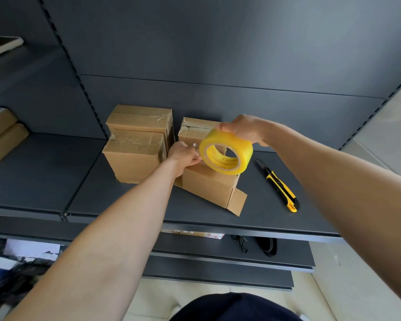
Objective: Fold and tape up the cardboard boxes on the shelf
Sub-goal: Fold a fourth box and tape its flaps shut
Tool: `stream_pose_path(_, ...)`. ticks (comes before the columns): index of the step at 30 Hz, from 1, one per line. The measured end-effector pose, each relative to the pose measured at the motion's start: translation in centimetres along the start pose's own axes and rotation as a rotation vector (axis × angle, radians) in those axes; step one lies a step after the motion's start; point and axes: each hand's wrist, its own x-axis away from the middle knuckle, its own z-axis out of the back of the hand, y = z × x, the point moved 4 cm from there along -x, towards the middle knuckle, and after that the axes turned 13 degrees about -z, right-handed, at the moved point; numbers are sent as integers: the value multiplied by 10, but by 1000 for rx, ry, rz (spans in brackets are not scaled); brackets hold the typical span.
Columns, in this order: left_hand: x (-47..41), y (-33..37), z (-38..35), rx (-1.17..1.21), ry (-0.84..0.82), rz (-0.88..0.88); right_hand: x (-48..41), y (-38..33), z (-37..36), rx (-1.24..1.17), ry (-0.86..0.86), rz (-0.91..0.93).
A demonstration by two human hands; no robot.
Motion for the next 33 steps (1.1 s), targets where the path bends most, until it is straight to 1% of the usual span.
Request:
stream_pose_path(3, -3, -3, -1, -46, 6, 1, 2, 6, 5, 115, 66, -31)
stream_pose_path(6, -4, -3, -3, -62, 9, -3, 3, 15, 4, 175, 42, -56)
stream_pose_path(10, -2, -2, -1, 11, 43, 38, 2, 30, -6, 338, 42, -113)
stream_pose_path(14, 2, -1, -2, 36, 77, 77, 1, 32, -13, 307, 92, -141)
stream_pose_path(20, 4, -7, 2, 212, 98, 141, -3, 6, -18, 330, 84, -148)
stream_pose_path(23, 4, -12, 6, 229, 140, 180, -5, -2, -24, 342, 80, -155)
stream_pose_path(28, -2, -21, 11, 135, 200, 219, -5, -11, -27, 367, 104, -190)
stream_pose_path(33, -7, -30, 17, 75, 186, 255, -7, -18, -32, 414, 99, -231)
